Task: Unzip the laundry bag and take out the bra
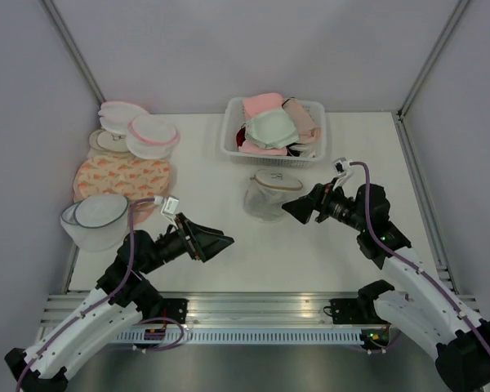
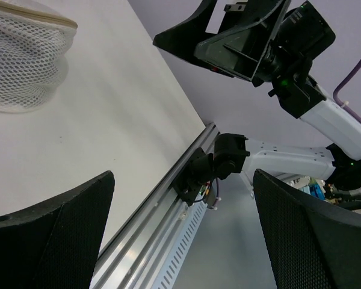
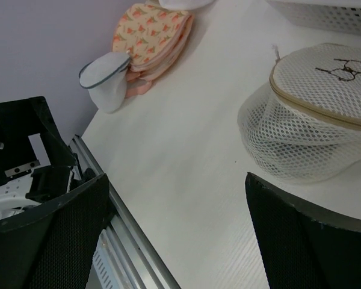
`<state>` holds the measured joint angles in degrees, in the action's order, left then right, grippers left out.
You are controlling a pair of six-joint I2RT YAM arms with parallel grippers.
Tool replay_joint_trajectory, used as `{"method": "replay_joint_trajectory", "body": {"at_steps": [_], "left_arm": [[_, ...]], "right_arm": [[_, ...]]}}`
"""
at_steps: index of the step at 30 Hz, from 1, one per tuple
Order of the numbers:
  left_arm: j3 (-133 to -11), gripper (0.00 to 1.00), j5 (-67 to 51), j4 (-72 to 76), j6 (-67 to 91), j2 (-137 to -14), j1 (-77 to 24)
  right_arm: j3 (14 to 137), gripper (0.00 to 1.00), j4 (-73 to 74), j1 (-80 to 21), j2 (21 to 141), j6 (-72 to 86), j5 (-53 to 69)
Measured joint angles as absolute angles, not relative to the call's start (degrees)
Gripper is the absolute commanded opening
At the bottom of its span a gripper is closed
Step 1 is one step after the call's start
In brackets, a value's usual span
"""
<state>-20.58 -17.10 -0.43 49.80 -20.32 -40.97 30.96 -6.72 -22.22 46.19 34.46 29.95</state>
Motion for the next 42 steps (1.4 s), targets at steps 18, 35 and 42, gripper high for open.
{"method": "replay_joint_trajectory", "body": {"at_steps": [18, 35, 42], "left_arm": [[-16.7, 1.00, -17.1, 0.1, 51.2, -16.2, -41.0], [-14.2, 1.00, -17.1, -1.7, 52.6, -9.3, -41.0], [-14.0, 1.00, -16.6, -4.3, 53.0, -5.6, -41.0]], "right_arm": [[58.3, 0.98, 15.5, -38.3, 77.3, 17.4, -9.3], [73.2, 0.98, 16.1, -45.6, 104.3, 4.6, -24.9], [76.7, 0.07, 16.0, -46.3, 110.6, 1.6, -30.6]]}}
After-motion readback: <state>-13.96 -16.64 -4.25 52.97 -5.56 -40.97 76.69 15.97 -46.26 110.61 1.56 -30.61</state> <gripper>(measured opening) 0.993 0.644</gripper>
